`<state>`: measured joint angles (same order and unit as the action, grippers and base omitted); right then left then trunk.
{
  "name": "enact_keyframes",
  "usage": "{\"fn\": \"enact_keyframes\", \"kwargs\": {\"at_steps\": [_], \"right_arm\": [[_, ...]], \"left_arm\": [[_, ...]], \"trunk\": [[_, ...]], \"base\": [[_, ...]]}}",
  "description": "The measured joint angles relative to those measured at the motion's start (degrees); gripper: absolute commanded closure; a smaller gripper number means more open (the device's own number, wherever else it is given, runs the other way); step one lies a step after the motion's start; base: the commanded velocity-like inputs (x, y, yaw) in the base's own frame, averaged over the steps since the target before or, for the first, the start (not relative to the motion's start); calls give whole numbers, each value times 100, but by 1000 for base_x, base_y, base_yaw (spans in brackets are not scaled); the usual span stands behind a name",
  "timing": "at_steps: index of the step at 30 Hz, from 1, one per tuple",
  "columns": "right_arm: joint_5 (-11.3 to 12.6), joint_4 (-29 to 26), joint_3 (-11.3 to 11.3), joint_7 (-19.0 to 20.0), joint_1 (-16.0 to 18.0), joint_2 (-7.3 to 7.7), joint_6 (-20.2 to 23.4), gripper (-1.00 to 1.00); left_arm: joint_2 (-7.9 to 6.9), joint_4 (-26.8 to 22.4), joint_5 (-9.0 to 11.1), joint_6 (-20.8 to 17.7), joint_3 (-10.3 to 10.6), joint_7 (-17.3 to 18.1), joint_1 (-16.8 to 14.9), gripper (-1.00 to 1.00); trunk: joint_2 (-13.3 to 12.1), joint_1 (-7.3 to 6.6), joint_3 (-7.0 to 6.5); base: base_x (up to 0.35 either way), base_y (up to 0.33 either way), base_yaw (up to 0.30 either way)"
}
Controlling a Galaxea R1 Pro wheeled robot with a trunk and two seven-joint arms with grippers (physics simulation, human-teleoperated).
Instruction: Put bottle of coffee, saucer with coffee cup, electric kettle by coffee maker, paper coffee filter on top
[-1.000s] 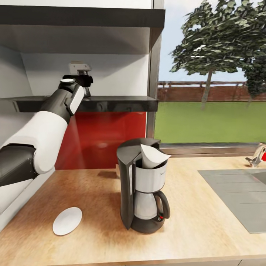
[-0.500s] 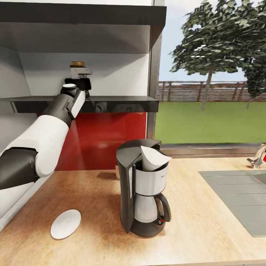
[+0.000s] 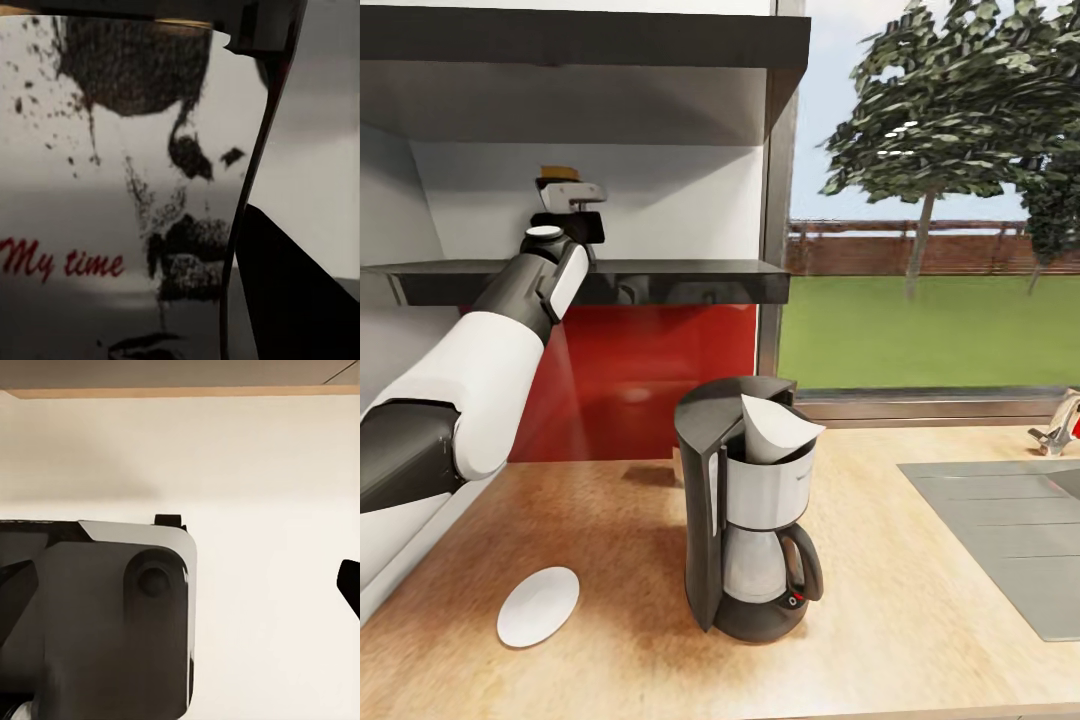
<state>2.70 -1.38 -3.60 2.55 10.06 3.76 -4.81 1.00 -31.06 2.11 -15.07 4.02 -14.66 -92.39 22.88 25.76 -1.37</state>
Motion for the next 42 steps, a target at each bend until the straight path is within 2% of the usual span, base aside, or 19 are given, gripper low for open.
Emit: {"fn": "enact_keyframes", "kwargs": {"at_steps": [5,9,14,18,20,25,42], "right_arm": [[0,2,0,0,-4,0,0,-100],[0,0,0,0,-4,0,0,-100],[0,2,0,0,-5,0,0,-100],[0,0,0,7,-6,-14,0,-100],[0,0,0,8,-5,-27,0,-100],[6,-6,-6,6,-5,-56,0,-100],[24,-18,5,17,-6,-62,-18,-100]], "left_arm": [[8,-27,1,-60,8,-4,-30,100],[10,-144,-6,-409,23,-6,-81,100],[11,-203,-7,-498,25,-6,-110,100],[4,-267,-10,-944,31,-4,-135,100],[-1,-385,-13,-1031,38,-3,-137,100],[-6,-526,-22,-1087,51,18,-132,100],[6,-551,-31,-1080,75,15,-114,100]], "trunk": [[0,0,0],[1,0,0],[0,0,0],[0,0,0],[1,0,0],[-2,2,0],[-1,4,0]], "base": [[0,0,0],[0,0,0],[0,0,0],[0,0,0],[0,0,0],[-113,0,0],[-331,0,0]]}}
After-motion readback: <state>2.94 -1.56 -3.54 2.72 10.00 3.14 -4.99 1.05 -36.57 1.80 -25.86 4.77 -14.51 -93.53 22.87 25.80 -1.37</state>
